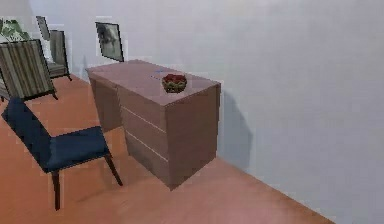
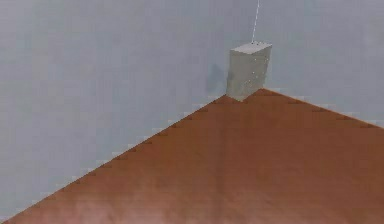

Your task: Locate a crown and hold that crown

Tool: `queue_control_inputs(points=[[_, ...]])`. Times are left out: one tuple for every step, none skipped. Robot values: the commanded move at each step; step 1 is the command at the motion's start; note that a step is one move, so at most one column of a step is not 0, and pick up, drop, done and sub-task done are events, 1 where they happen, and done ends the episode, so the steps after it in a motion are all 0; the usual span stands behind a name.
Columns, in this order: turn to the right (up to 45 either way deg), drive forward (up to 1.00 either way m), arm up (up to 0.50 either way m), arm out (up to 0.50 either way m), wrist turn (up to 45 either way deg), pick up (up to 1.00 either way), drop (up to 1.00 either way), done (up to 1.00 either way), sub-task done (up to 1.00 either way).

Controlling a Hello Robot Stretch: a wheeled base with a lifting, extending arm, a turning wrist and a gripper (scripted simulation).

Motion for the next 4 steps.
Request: queue_control_inputs(points=[[15.0,0.0,0.0,0.0,0.0,0.0,0.0,0.0,0.0],[0.0,0.65,0.0,0.0,0.0,0.0,0.0,0.0,0.0],[-45.0,0.0,0.0,0.0,0.0,0.0,0.0,0.0,0.0],[-45.0,0.0,0.0,0.0,0.0,0.0,0.0,0.0,0.0]])
